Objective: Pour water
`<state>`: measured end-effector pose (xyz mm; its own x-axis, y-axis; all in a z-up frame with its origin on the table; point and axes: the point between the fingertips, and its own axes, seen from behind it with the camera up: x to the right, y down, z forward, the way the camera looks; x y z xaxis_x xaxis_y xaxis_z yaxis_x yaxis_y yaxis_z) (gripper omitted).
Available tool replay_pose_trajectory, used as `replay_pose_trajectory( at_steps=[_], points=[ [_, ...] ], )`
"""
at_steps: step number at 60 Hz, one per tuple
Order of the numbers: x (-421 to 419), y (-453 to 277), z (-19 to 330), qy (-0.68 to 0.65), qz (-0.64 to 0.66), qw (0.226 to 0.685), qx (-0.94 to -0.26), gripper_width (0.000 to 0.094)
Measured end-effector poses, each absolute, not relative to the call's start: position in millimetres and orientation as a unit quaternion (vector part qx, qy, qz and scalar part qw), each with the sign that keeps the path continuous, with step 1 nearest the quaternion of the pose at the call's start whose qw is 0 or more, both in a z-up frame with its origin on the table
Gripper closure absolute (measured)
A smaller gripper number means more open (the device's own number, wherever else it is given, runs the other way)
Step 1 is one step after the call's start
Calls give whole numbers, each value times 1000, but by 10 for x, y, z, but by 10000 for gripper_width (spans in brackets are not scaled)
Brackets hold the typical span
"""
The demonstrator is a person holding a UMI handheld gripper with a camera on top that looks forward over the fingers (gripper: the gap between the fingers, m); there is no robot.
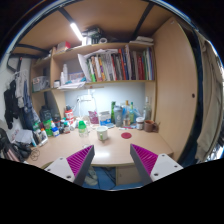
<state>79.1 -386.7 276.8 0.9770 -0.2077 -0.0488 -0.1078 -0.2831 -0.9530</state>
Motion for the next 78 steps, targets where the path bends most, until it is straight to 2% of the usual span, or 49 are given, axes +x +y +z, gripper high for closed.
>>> replay_pose_trajectory(
  at_steps=[11, 25, 40, 46, 50, 58, 68, 73, 78],
  points=[
    [382, -3182, 2180, 60, -8, 597, -800, 113],
    [-236, -1634, 1365, 13, 22, 606, -795, 113],
    [-489, -290, 817, 23, 40, 613, -788, 119],
    [-473, -3, 771, 13, 37, 621, -783, 160],
    [-436, 131, 757, 14, 29, 626, -779, 457],
    [-415, 196, 743, 0, 13, 630, -776, 517],
    [-599, 289, 708, -4, 54, 592, -804, 559],
    [-780, 369, 952, 36, 143, 573, -806, 580],
    [-992, 507, 1325, 125, 267, 545, -785, 560]
  ],
)
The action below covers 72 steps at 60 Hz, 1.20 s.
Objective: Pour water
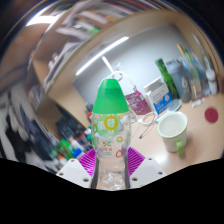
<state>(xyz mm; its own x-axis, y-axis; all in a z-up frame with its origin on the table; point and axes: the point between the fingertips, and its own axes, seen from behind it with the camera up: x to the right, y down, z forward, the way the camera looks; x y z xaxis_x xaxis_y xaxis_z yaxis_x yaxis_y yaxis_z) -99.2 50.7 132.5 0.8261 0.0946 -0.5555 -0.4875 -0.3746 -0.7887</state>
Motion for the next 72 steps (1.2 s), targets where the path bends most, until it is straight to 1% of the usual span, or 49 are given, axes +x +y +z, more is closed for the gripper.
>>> replay_pose_trajectory(
  at_steps=[4, 5, 6, 7, 11, 14, 19, 25, 30, 33, 36, 42, 50, 57, 59, 61, 64, 68, 70, 72],
  points=[
    [-961, 676, 1536, 212, 368, 500, -755, 560],
    [-960, 709, 1572, 235, 391, 485, -747, 560],
    [-959, 747, 1605, 257, 413, 469, -737, 585],
    [-956, 782, 1638, 279, 434, 454, -727, 560],
    [-933, 886, 1772, 365, 508, 389, -676, 562],
    [-859, 982, 1784, 413, 558, 343, -633, 563],
    [-769, 1076, 1844, 481, 611, 278, -564, 564],
    [-723, 1141, 1874, 530, 647, 224, -500, 563],
    [-651, 1212, 1936, 575, 670, 179, -433, 561],
    [-610, 1245, 1954, 589, 684, 161, -400, 563],
    [-587, 1259, 1935, 599, 688, 150, -380, 560],
    [-578, 1256, 1906, 618, 687, 134, -360, 562],
    [-544, 1238, 1985, 621, 697, 125, -335, 561],
    [-572, 1238, 2034, 611, 700, 126, -347, 561],
    [-574, 1234, 2080, 599, 703, 135, -359, 561],
    [-559, 1226, 2159, 579, 702, 160, -381, 559],
    [-510, 1189, 2370, 529, 693, 232, -432, 563],
    [-460, 1092, 2767, 403, 648, 364, -534, 564],
    [-357, 1000, 2975, 324, 608, 435, -580, 564],
    [-269, 1007, 3152, 268, 545, 495, -622, 562]
  ],
)
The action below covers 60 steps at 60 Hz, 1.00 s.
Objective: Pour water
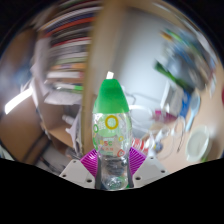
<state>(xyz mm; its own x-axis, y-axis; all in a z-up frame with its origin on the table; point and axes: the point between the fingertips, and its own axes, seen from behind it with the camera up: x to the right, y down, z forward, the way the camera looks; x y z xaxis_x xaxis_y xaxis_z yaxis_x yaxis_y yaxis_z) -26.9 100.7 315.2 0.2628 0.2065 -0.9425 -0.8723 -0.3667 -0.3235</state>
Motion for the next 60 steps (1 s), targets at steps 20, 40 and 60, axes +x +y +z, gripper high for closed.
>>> replay_pose_trajectory(
  at_steps=[20, 40, 60],
  points=[
    [2564, 1123, 2716, 96, 9, 691, -716, 560],
    [3142, 1178, 837, 105, -70, 606, -785, 559],
    [3111, 1153, 799, 104, -64, 638, -760, 537]
  ],
)
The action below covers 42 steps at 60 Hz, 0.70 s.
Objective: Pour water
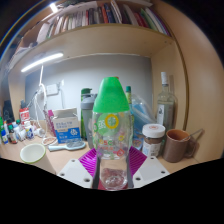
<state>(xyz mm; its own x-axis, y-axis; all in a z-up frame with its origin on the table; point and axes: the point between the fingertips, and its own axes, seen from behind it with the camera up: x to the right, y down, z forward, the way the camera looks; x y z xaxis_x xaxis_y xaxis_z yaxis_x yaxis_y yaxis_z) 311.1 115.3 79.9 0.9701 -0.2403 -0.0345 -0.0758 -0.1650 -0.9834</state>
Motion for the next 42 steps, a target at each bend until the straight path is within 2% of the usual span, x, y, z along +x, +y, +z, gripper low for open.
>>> replay_pose_trajectory(
  at_steps=[8, 10, 13, 14, 22, 28, 33, 42],
  points=[
    [3124, 1148, 737, 112, -62, 612, -780, 415],
    [3116, 1113, 627, 117, -56, 588, -799, 315],
    [3100, 1025, 494, 132, -45, 554, -821, 109],
    [3081, 996, 483, 136, -40, 549, -823, 87],
    [2992, 625, 507, 145, -40, 530, -835, 94],
    [2919, 208, 673, 148, -53, 525, -837, 99],
    [2751, -237, 915, 151, -58, 521, -838, 96],
    [2272, -1137, 1563, 146, -68, 531, -832, 95]
  ],
)
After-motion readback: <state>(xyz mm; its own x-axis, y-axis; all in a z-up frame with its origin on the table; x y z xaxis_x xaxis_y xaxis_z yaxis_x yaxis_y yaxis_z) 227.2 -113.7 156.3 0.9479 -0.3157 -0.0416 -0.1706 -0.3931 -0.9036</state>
